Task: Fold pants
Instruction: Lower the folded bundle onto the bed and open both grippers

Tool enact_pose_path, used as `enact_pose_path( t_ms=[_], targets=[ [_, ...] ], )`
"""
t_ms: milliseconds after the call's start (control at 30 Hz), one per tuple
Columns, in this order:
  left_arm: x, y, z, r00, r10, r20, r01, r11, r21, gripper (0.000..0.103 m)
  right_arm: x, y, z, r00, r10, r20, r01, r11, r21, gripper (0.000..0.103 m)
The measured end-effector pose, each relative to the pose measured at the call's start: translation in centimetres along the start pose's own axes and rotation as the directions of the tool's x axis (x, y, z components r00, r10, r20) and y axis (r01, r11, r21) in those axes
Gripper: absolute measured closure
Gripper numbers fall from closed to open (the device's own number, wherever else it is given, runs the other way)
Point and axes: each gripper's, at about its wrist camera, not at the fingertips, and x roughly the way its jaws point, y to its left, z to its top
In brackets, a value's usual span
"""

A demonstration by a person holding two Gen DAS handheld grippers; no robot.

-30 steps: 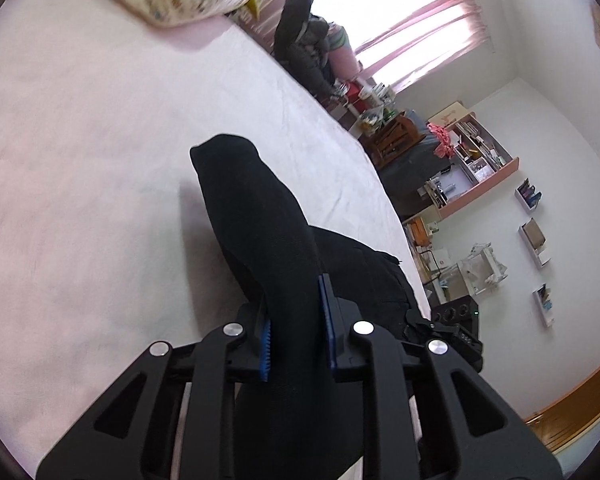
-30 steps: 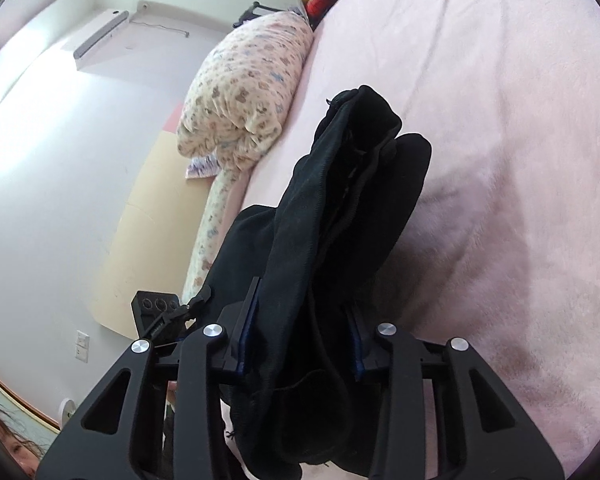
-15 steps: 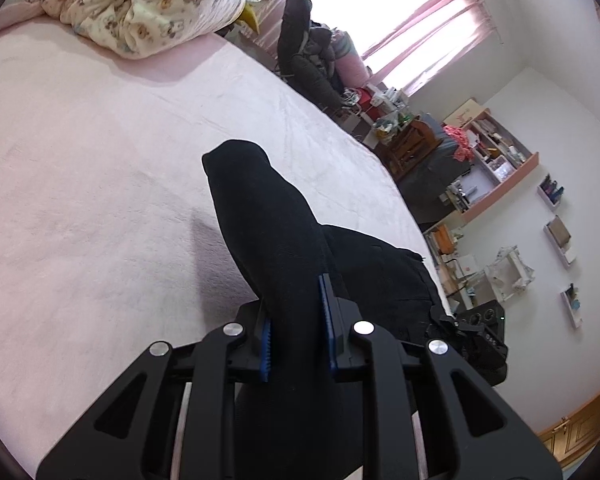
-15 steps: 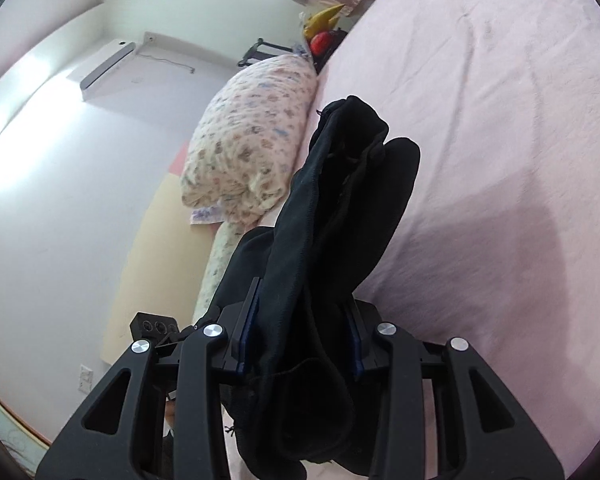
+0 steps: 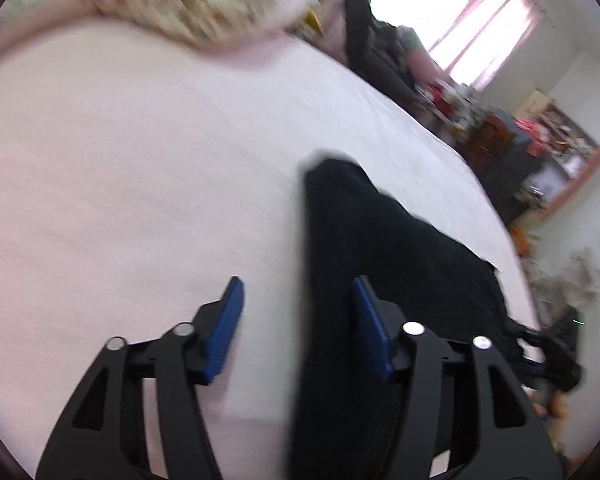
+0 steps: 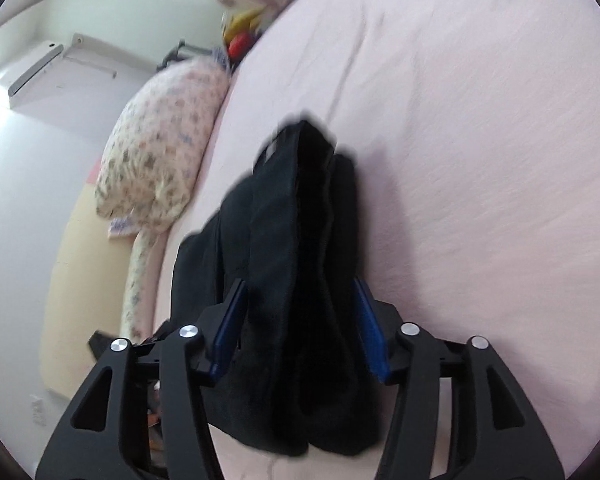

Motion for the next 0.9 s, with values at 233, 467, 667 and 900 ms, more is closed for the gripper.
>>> enact_pose_path(
  t_ms=[233, 467, 667, 900],
  targets=[
    [-5.1, -5.0, 0.8, 0.99, -0.072, 0.126, 0.054, 0.989, 0.138, 0.008, -3.8, 6.5, -1.4, 0.975, -0.011, 0.222, 0.073, 0.959, -0.273, 0.046],
    [-1.3, -9.4, -0.3, 0.991, -0.134, 0.0, 0.132, 0.977, 0.168, 0.008, 0.1, 10.5, -3.5, 0.983, -0.004, 0.183, 0.078, 0.911, -0.404, 0.046],
    [2.6, -9.0, -2.2, 0.998, -0.021, -0.059, 0.033, 0.976, 0.216, 0.008, 1.2, 9.9, -4.9, 0.959, -0.141, 0.247, 0.245, 0.851, -0.465, 0.046],
    [4.7, -9.6, -4.3, 0.996, 0.059, -0.073, -0.032, 0.945, 0.325, 0.002, 3.8, 7.9, -5.6, 0.948, -0.249, 0.198, 0.315, 0.816, -0.484, 0.046]
  ],
)
